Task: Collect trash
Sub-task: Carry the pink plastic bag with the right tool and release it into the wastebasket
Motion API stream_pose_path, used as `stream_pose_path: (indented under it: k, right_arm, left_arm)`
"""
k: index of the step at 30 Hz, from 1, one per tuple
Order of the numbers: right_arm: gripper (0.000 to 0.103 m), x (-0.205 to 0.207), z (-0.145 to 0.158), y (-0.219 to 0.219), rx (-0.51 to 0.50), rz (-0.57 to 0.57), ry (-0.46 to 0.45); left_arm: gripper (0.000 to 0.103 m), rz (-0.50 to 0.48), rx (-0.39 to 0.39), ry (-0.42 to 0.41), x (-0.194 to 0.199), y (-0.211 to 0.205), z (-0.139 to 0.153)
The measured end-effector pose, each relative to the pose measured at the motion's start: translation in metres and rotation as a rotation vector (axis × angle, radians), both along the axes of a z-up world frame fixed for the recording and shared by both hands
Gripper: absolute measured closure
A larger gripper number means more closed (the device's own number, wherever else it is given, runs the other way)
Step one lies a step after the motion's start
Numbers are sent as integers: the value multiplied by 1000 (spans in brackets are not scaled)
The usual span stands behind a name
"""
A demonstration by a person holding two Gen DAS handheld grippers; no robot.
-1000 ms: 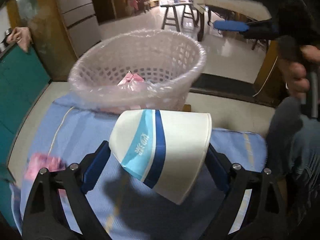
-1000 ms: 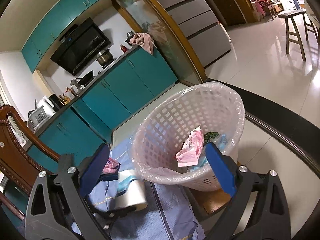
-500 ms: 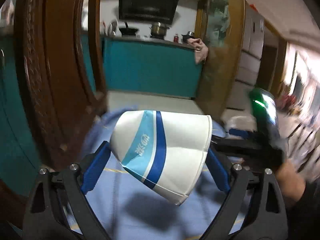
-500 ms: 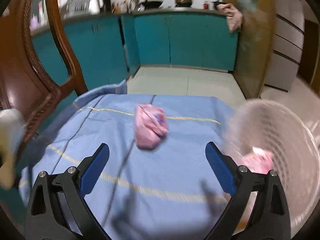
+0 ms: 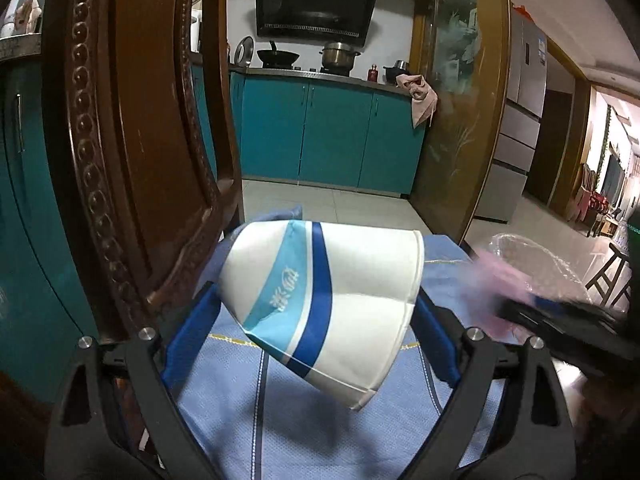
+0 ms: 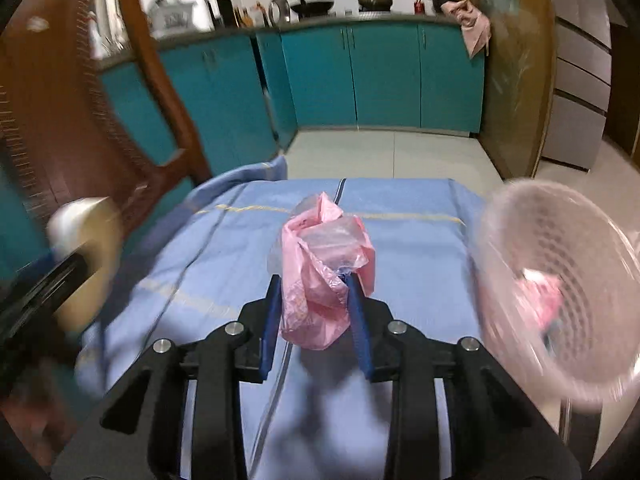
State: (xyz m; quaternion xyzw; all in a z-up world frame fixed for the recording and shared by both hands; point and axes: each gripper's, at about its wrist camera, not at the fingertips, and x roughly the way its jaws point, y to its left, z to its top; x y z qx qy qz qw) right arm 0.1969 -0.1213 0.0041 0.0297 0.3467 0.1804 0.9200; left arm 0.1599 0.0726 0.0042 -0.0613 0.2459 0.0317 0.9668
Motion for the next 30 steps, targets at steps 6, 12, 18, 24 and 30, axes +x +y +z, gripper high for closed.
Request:
stream_pose_path:
  k: [6, 12, 18, 24, 30]
  right_arm:
    - [70, -47, 9, -34, 20, -78, -84]
    - [70, -43, 5, -38, 22, -78, -80]
    - [70, -42, 2, -39, 24, -69, -69]
    - [70, -42, 4, -42, 36, -74, -67]
    - [70, -15, 33, -100, 128, -274, -186]
  left_arm:
    - [12, -38, 43, 23, -7, -14, 0]
    - [12, -53, 78, 10, -12, -25, 2]
    - [12, -46, 89, 25, -11, -27, -5]
    - [12, -52, 96, 26, -9, -30, -7]
    - [12, -60, 93, 25, -6, -33, -9]
